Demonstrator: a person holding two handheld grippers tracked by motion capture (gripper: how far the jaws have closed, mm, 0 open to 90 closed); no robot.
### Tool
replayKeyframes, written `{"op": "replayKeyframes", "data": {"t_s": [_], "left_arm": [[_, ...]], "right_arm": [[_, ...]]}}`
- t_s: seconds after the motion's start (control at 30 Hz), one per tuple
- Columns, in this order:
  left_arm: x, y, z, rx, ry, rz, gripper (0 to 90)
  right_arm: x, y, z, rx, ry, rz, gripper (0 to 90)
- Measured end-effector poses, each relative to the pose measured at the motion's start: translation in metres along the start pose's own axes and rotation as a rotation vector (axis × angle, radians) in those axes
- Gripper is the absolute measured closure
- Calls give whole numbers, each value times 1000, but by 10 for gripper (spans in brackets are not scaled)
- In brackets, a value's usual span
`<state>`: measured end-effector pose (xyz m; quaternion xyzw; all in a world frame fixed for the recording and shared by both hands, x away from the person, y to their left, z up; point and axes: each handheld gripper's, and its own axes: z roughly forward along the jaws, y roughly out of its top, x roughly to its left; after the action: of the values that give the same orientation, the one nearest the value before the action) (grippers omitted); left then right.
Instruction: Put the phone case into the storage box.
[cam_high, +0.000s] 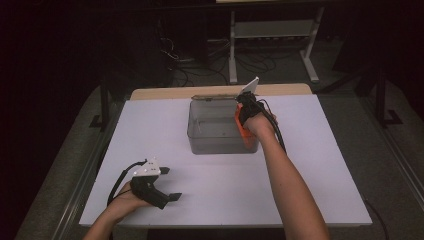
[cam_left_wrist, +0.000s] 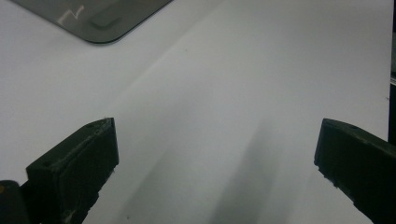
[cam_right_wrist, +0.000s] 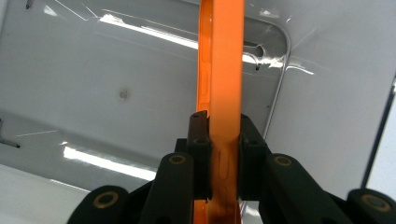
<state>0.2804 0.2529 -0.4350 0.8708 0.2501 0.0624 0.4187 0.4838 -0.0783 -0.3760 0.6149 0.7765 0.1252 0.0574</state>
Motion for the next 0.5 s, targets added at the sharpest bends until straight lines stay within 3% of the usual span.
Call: {"op": "replayKeyframes", "data": {"t_s": [0.5], "left_arm": [[0,0,0,-1,-1,0,0]], "right_arm": [[0,0,-1,-2,-3,5,776]]}}
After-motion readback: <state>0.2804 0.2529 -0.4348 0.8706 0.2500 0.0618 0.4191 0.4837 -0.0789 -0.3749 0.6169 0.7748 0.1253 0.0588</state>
